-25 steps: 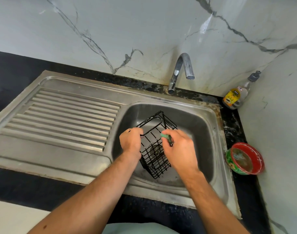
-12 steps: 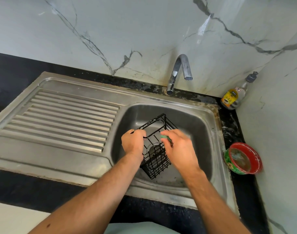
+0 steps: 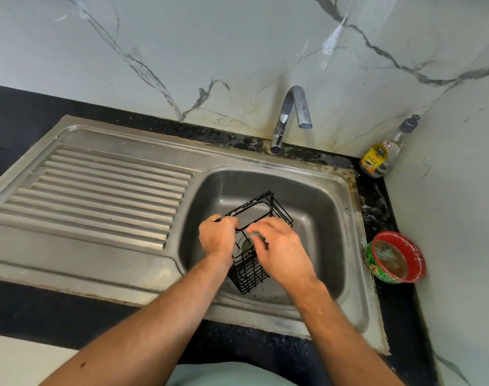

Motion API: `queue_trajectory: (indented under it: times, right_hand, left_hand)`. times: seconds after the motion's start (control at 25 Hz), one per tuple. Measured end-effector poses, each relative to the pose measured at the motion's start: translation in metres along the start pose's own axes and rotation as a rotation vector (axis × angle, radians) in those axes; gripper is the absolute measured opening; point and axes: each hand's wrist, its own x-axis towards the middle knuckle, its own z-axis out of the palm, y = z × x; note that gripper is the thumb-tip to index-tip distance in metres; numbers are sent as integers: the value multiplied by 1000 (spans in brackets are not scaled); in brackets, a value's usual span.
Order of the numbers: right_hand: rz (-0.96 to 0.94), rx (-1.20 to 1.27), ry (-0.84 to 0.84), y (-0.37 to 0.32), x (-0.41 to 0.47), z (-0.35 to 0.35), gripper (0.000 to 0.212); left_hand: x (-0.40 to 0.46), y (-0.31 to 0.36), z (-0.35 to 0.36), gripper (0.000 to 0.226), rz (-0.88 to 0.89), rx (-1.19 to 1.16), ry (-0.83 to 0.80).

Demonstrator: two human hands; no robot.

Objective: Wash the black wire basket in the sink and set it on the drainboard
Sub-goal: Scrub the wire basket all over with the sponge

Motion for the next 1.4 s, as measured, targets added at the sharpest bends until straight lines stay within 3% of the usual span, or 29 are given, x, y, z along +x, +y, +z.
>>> queue_trajectory:
  times: [0.48, 0.76, 1.0, 1.12, 1.4]
  right_hand:
    - [0, -145, 24, -8, 6, 0, 11]
    - [155, 5, -45, -6, 3, -9, 19]
    - [-9, -63, -74, -26, 11, 5, 11]
    - [55, -11, -89, -20, -4, -3, 18]
    - [198, 56, -120, -29, 17, -5, 19]
  left_hand:
    - [-9, 0, 4, 21, -39, -32, -12]
    - [-7, 7, 2, 17, -95, -48, 22]
    - [-13, 9, 5, 22, -146, -132, -8]
    - [-12, 10, 3, 15, -159, -109, 24]
    - [-8, 7, 4, 30, -213, -197, 94]
